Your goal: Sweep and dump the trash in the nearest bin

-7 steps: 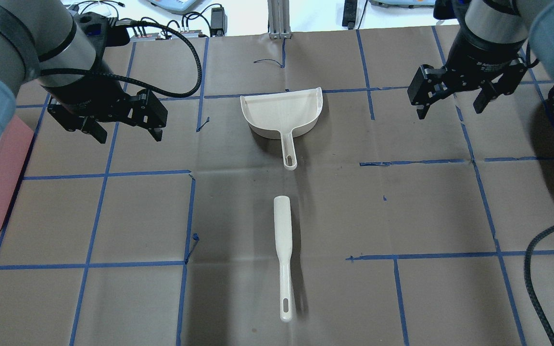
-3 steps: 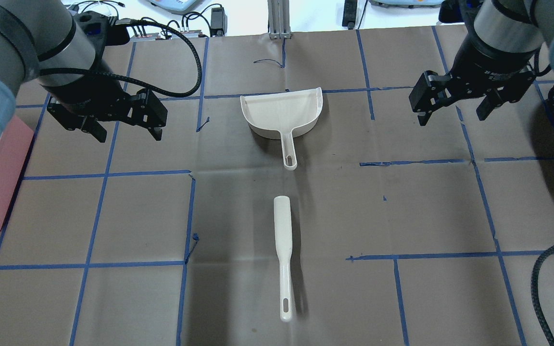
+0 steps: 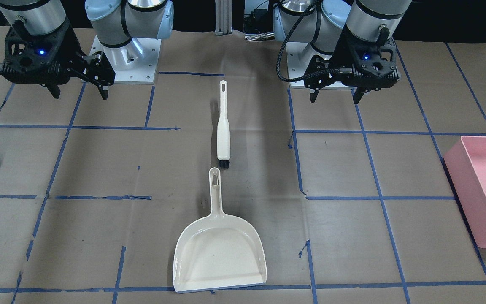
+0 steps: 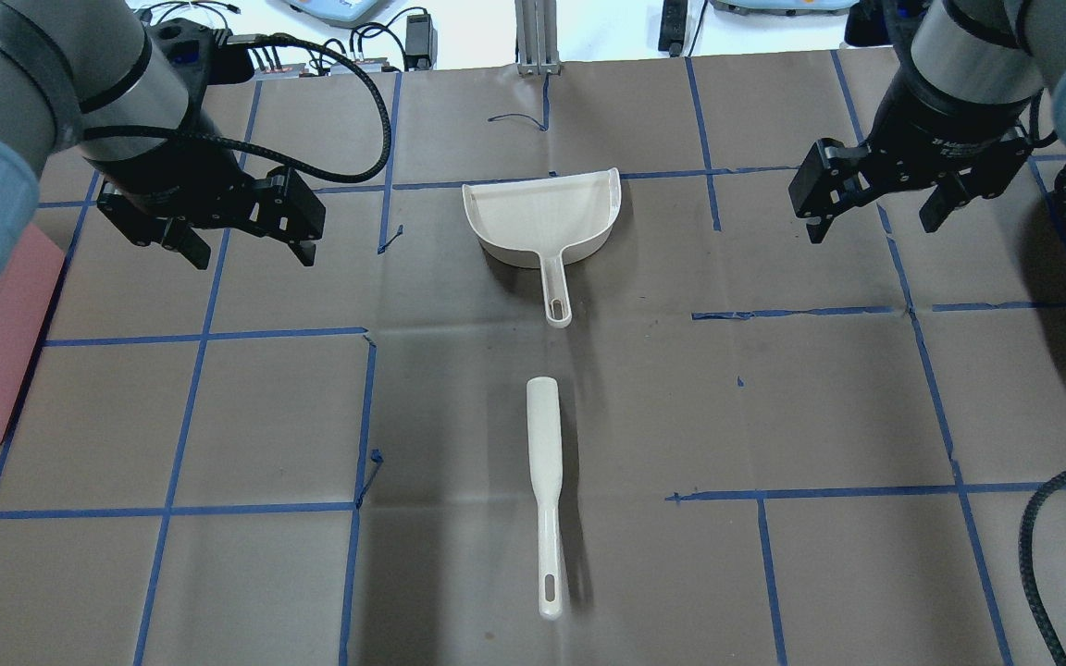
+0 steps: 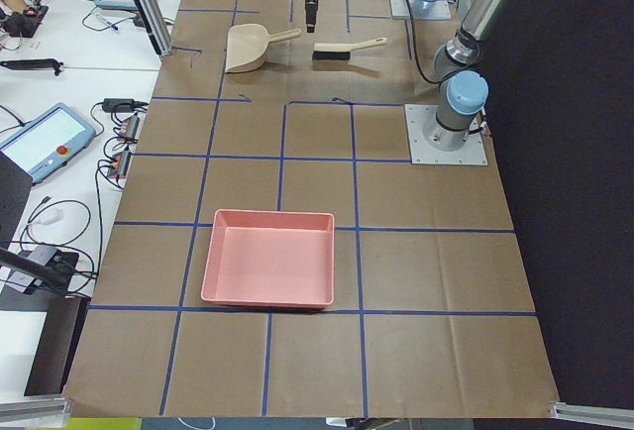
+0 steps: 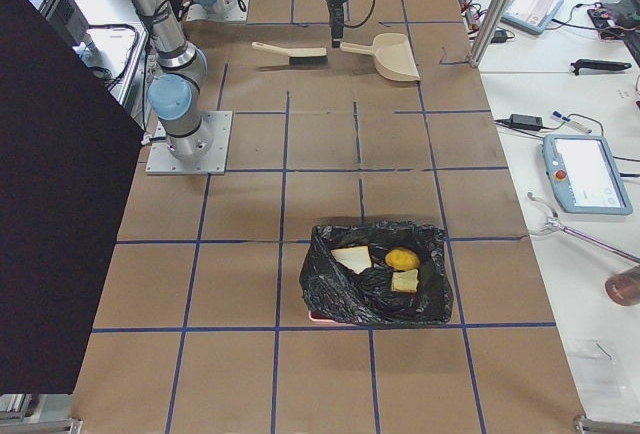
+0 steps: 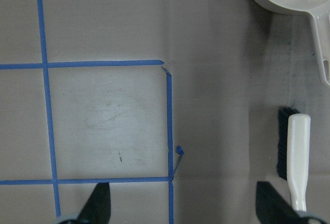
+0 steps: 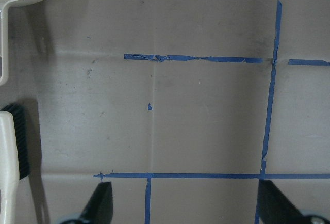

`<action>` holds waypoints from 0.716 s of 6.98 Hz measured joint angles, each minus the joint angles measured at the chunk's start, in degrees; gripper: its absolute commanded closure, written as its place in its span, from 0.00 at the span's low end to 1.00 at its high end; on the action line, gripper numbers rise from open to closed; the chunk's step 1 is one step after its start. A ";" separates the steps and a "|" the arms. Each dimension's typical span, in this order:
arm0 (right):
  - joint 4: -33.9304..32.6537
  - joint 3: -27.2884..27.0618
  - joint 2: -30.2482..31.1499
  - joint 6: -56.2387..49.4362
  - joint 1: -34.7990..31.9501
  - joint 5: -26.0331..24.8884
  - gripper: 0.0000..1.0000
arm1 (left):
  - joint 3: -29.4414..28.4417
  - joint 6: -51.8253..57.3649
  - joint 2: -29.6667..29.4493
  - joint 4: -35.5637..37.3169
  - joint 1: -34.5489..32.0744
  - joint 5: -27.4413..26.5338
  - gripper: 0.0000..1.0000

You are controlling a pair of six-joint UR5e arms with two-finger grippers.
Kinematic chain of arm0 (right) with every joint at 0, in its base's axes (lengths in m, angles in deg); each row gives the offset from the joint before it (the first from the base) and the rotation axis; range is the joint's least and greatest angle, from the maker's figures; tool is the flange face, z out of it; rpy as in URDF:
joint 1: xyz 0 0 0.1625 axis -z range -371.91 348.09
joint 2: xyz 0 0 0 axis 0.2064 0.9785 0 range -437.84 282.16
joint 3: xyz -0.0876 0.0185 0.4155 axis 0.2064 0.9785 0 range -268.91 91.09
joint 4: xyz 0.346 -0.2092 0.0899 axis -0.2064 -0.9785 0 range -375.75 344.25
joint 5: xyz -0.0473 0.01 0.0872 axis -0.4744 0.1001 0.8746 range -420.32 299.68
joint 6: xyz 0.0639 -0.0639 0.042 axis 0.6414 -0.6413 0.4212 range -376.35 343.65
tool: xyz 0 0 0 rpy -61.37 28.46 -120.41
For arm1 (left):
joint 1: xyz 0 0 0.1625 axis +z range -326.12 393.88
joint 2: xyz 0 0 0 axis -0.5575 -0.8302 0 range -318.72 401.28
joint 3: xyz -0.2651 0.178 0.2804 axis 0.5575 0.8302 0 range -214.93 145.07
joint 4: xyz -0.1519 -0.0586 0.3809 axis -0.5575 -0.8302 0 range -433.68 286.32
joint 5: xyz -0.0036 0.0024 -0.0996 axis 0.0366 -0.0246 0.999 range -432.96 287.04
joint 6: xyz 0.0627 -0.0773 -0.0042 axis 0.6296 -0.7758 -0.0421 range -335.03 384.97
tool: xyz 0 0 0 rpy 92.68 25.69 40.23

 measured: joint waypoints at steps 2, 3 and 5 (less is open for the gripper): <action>-0.55 -0.07 -0.33 0.05 0.00 1.11 0.00 | -0.49 0.08 -0.54 0.24 -0.06 -0.25 0.00; -0.64 -0.01 -0.46 0.15 0.00 2.12 0.00 | -0.67 0.35 -0.65 0.27 -0.21 -0.31 0.01; -0.61 0.02 -0.51 0.12 0.00 2.42 0.00 | -0.81 1.76 -0.79 0.28 -0.29 -0.41 0.01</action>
